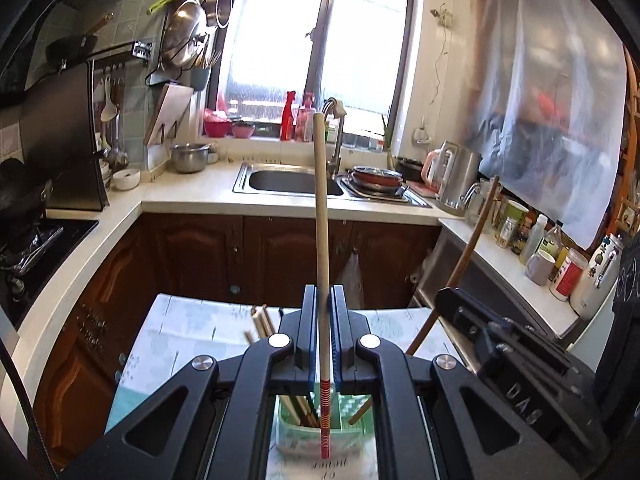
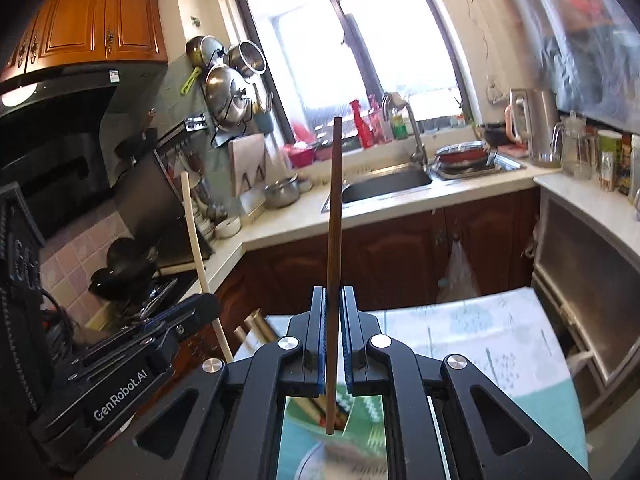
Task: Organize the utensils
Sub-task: 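Lower both chopsticks into the green holder and open both grippers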
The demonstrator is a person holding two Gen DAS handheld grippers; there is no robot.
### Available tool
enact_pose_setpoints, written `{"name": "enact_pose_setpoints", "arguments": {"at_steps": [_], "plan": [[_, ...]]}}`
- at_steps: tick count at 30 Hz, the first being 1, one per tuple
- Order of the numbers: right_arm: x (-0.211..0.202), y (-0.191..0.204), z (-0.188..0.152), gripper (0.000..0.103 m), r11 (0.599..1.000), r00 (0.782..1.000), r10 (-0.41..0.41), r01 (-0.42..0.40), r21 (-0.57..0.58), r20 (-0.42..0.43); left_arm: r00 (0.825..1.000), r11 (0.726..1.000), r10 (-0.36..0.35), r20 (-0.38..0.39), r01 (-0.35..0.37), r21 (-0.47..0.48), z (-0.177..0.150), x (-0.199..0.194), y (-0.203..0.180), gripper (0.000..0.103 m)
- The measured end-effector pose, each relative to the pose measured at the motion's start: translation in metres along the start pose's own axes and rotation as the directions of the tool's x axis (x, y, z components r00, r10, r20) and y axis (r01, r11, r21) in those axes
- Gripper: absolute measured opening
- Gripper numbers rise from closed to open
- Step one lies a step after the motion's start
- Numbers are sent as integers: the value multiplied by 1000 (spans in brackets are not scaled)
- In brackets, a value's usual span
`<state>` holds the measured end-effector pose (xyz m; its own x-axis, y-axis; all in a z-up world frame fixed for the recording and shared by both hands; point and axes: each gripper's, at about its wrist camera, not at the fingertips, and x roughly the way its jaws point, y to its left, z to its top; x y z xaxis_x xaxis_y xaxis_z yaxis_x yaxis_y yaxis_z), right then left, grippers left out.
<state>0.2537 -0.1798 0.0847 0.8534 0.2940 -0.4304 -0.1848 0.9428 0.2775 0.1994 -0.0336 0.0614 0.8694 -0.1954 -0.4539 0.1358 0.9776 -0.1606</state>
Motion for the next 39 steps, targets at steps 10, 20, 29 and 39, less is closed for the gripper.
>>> {"name": "enact_pose_setpoints", "arguments": {"at_steps": [10, 20, 29, 39], "plan": [[102, -12, -36, 7, 999, 998, 31, -32, -15, -61, 1000, 1000, 12, 3, -12, -7, -30, 57, 18, 4], [151, -7, -96, 8, 985, 968, 140, -157, -68, -206, 993, 998, -51, -106, 48, -28, -62, 71, 36, 26], [156, -22, -121, 9, 974, 934, 226, -219, 58, -276, 975, 979, -168, -149, 147, -141, -72, 41, 51, 55], [146, 1, -118, 10, 981, 938, 187, -191, 14, -292, 976, 990, -105, -192, 85, -109, -83, 15, 61, 65]]}}
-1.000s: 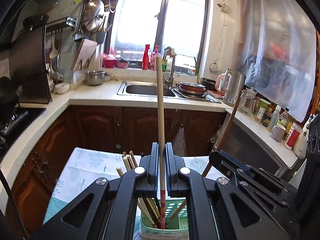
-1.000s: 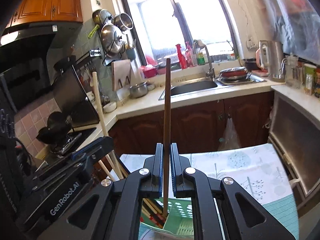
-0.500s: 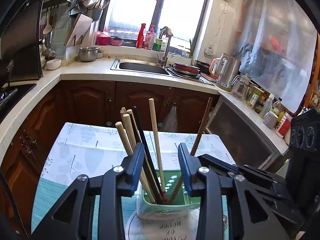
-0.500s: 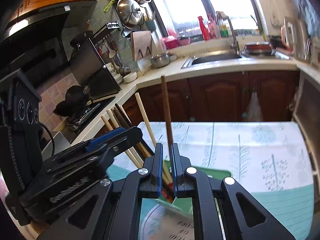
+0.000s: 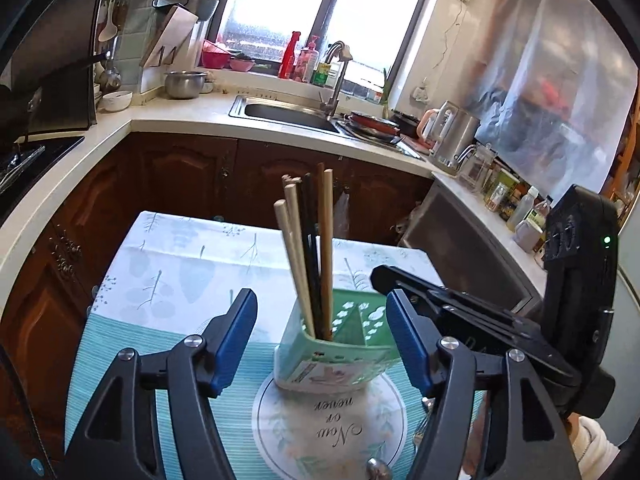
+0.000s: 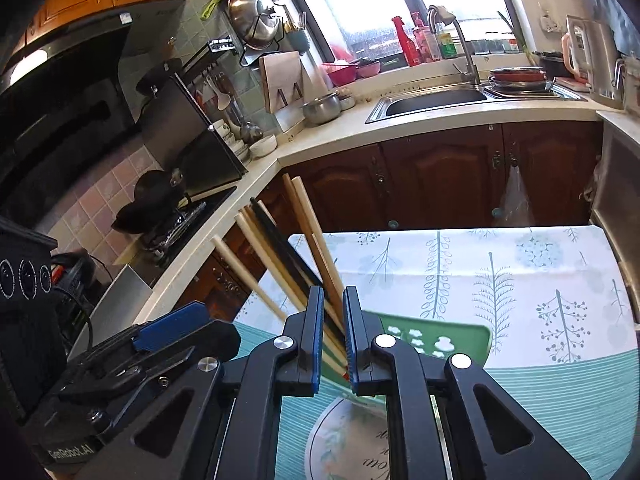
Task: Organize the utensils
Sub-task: 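Lower both chopsticks into the green holder and open both grippers, then move both open grippers back down toward the forks and spoons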
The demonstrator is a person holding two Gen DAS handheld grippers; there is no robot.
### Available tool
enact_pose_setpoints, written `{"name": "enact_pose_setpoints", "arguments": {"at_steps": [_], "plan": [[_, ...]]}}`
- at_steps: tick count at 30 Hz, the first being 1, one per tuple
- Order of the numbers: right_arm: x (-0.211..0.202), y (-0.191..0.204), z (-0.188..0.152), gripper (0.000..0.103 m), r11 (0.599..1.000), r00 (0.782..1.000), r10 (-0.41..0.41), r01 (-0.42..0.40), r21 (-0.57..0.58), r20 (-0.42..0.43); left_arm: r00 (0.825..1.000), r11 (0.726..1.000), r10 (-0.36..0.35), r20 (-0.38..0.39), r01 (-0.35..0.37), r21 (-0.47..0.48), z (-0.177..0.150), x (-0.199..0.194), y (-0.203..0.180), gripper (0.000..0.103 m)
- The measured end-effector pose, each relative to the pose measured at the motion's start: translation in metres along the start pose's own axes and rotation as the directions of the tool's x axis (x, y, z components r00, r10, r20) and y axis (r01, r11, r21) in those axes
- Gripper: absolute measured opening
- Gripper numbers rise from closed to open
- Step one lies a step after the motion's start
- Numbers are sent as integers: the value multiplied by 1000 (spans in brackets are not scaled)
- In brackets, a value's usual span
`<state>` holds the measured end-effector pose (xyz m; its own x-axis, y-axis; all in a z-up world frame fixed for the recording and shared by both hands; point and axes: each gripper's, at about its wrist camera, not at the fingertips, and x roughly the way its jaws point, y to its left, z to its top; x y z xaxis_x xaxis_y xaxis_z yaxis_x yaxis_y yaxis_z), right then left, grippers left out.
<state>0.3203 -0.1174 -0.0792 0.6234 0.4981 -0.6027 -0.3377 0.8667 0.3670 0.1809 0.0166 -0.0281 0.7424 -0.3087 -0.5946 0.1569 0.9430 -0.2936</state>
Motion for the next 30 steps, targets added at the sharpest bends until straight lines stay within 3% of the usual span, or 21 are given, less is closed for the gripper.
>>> {"name": "enact_pose_setpoints", "arguments": {"at_steps": [5, 7, 10, 16, 21, 27, 30], "plan": [[-14, 16, -17, 11, 997, 998, -54, 53, -49, -22, 999, 999, 36, -23, -36, 14, -15, -10, 2, 66], [-22, 23, -28, 22, 995, 996, -81, 78, -64, -33, 998, 998, 51, -30, -50, 35, -24, -15, 0, 68], [-37, 33, -54, 30, 987, 990, -133, 129, -94, -39, 997, 994, 79, -24, -77, 79, -39, -23, -7, 73], [-71, 38, -118, 31, 985, 983, -161, 155, -72, -86, 995, 986, 96, -37, -90, 138, -75, -42, -19, 75], [-102, 32, -162, 31, 968, 964, -249, 246, -44, -95, 994, 981, 97, -44, -89, 171, -101, -57, -25, 75], [-148, 12, -198, 31, 955, 952, -293, 296, 24, -93, 994, 977, 97, -59, -83, 197, -126, -65, -30, 75], [-168, -2, -213, 31, 943, 941, -321, 328, 57, -103, 991, 978, 73, -110, -50, 201, -133, -59, -34, 75]]}}
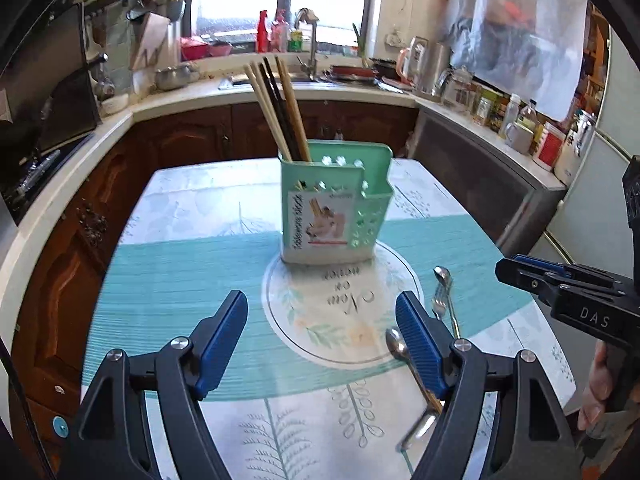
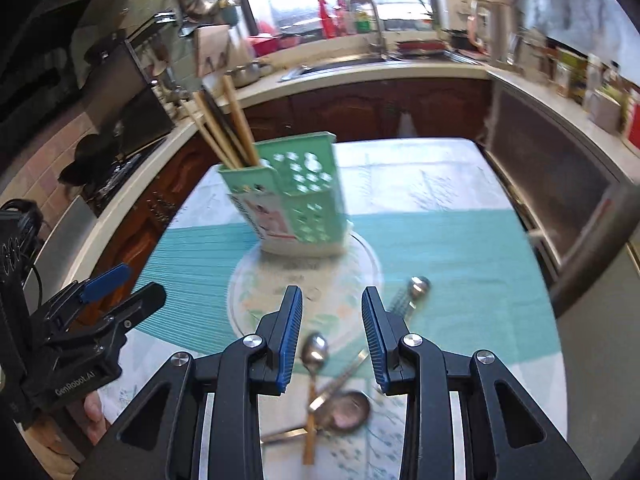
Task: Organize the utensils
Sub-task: 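Move both open grippers back down toward the forks and spoons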
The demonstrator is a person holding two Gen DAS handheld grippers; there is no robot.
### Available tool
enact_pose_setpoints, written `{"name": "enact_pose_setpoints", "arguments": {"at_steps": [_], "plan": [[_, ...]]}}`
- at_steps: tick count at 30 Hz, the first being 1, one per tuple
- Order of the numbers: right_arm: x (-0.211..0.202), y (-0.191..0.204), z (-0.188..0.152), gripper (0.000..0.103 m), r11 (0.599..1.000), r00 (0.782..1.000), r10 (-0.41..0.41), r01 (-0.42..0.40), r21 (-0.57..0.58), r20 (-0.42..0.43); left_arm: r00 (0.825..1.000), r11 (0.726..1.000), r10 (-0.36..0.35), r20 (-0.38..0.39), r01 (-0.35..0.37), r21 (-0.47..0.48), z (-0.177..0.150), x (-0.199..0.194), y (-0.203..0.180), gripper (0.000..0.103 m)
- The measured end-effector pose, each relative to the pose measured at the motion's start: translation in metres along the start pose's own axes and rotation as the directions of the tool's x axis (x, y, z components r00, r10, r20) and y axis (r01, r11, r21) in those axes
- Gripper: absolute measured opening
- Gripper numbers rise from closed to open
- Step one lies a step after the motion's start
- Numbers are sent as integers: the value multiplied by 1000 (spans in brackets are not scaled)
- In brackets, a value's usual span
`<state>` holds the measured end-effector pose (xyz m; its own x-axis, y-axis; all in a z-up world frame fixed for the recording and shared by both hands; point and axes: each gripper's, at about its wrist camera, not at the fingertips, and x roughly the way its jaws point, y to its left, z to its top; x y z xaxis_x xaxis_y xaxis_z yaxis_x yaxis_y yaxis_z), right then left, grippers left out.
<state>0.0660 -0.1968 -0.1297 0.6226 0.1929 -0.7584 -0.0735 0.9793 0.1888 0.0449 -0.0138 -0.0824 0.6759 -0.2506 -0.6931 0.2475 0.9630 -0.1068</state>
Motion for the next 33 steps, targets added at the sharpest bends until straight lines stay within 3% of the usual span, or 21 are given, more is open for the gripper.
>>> {"name": "enact_pose_setpoints", "arguments": {"at_steps": [4, 7, 9, 14, 20, 27, 33], "plan": [[-7, -26, -22, 31, 999, 998, -21, 24, 40, -59, 992, 997, -80, -95, 81, 15, -8, 15, -14, 75], [-9, -40, -40, 31, 997, 996, -31, 36, 62, -81, 977, 991, -132, -166, 136, 11, -14, 30, -24, 75], [-7, -49, -51, 31, 996, 994, -16, 25, 86, -104, 956, 983, -182, -230, 185, -7, -21, 45, -31, 74], [4, -67, -67, 31, 990, 990, 15, 5, 140, -143, 888, 958, -287, -360, 273, -91, -38, 80, -42, 57], [25, -71, -64, 31, 985, 984, 43, -12, 175, -175, 839, 932, -360, -409, 302, -201, -44, 111, -45, 52], [45, -78, -60, 31, 978, 979, 64, -23, 209, -192, 800, 904, -411, -438, 294, -312, -46, 138, -42, 38], [51, -85, -53, 31, 974, 979, 72, -28, 223, -191, 785, 883, -443, -433, 297, -364, -37, 149, -39, 35]]}}
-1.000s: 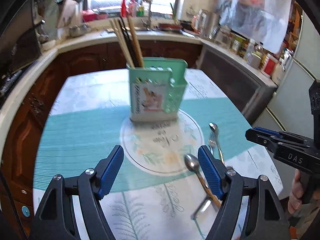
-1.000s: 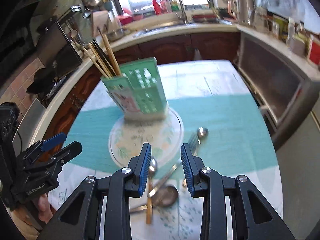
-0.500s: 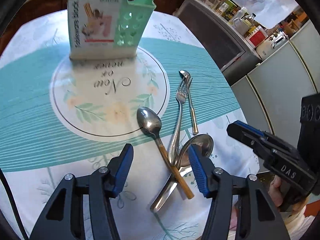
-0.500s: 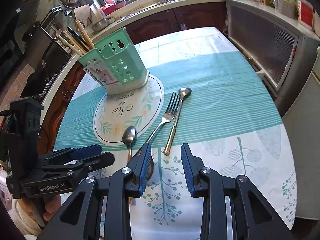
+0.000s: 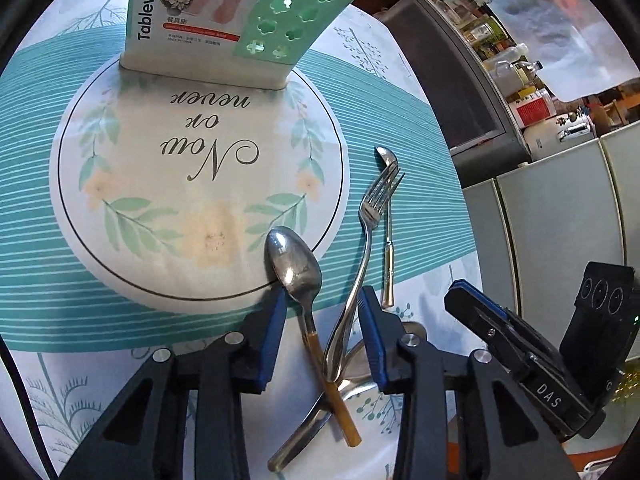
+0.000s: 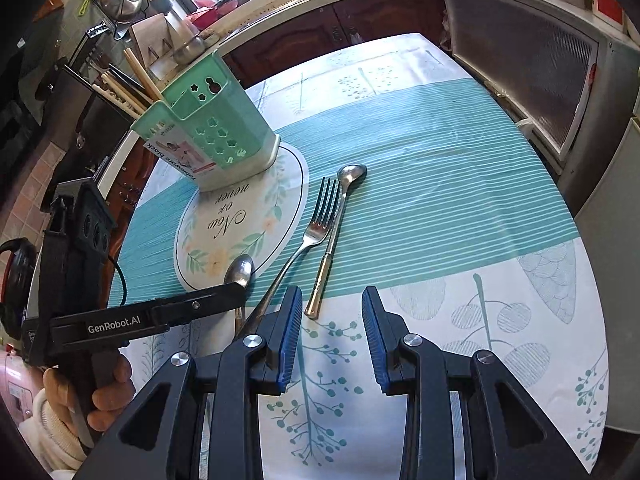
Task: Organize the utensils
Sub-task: 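Move both open grippers back down toward the forks and spoons, then close the left gripper on a spoon while the right gripper grasps a fork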
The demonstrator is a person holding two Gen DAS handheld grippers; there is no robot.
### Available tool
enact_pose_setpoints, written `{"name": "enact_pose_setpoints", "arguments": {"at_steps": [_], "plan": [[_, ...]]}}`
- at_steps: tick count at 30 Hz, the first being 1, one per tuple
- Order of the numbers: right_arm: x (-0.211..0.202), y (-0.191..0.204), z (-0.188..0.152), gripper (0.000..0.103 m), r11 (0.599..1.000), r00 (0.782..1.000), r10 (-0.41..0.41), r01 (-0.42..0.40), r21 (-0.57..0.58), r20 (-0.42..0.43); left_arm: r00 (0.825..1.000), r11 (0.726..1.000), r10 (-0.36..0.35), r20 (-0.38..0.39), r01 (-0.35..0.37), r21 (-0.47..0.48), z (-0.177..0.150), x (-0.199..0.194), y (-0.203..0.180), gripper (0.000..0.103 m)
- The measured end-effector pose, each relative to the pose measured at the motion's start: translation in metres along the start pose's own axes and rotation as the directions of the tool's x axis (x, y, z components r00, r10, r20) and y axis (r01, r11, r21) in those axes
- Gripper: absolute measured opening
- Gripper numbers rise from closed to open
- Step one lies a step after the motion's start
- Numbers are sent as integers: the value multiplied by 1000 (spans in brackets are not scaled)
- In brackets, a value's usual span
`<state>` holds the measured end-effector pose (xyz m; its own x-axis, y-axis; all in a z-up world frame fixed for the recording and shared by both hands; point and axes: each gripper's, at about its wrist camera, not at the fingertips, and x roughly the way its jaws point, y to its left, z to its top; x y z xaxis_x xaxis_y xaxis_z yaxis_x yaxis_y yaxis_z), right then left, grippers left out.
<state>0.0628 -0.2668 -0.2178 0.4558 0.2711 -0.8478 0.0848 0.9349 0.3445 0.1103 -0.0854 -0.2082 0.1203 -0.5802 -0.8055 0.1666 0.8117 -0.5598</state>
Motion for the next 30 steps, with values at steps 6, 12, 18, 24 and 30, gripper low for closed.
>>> {"name": "enact_pose_setpoints", "arguments": {"at_steps": [6, 12, 18, 24, 30], "plan": [[9, -3, 5, 31, 1000, 1000, -2, 2, 8, -16, 1000, 1000, 17, -22, -17, -19, 11, 6, -2, 35], [17, -2, 9, 31, 1000, 1000, 5, -5, 18, -30, 989, 992, 123, -78, -126, -26, 26, 16, -9, 10], [25, 3, 23, 31, 995, 994, 85, -82, 54, -73, 980, 987, 160, -117, -160, 9, 31, 22, -19, 5], [56, -6, 46, 30, 937, 943, 282, -232, 261, -177, 984, 991, 134, -120, -135, -3, 25, 21, -15, 3], [84, -10, 60, 24, 931, 936, 244, -153, 331, -254, 986, 992, 123, -108, -124, -3, 22, 17, -12, 2]]}}
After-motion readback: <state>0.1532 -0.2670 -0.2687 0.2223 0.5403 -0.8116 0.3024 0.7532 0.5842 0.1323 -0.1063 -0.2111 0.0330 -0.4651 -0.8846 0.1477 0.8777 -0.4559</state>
